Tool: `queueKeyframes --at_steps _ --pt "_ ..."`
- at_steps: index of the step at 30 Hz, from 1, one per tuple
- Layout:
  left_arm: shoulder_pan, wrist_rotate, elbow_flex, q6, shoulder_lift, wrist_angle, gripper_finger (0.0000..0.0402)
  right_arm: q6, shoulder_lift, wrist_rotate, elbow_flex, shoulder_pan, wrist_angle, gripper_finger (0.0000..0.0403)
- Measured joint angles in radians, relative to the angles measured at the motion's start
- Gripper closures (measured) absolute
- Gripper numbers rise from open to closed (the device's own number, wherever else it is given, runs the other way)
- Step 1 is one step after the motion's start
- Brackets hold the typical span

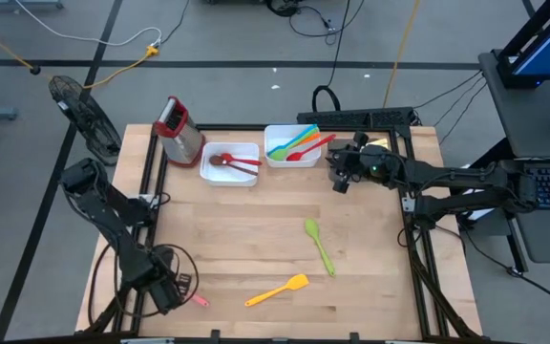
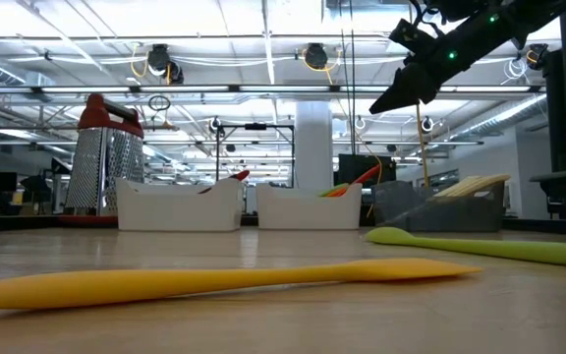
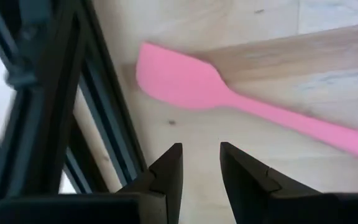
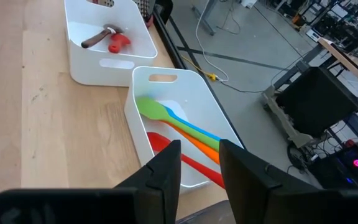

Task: Pick & Place Kitchen Items
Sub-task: Put the pink spatula into the right white bin

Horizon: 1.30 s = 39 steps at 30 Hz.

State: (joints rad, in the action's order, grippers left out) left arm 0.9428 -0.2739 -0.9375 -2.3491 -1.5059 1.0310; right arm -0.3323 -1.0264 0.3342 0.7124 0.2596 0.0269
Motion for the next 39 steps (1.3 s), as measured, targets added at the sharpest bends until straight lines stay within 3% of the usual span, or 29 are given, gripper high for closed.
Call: queueKeyframes --at_steps 10,17,23,35,39 --pt "0.024 0.006 0.026 0.048 0.000 0.063 0.0291 -0.001 0.000 0.000 0.000 0.000 0.000 0.0298" --pt "0.033 0.007 0.134 0.001 0.004 -0.217 0.0291 -0.001 0.000 0.000 0.000 0.000 0.000 0.0298" --pt "0.021 -0.029 0.160 -0.016 0.001 -0.207 0.0291 -0.001 0.000 0.000 0.000 0.000 0.000 0.0298" --pt "0.017 0.031 0.161 0.298 -0.029 -0.294 0.0291 0.006 0.000 0.001 0.000 0.000 -0.001 0.0298" --pt "0.004 -0.036 0.155 0.421 -0.118 -0.327 0.0291 0.006 0.000 0.001 0.000 0.000 -0.001 0.0298"
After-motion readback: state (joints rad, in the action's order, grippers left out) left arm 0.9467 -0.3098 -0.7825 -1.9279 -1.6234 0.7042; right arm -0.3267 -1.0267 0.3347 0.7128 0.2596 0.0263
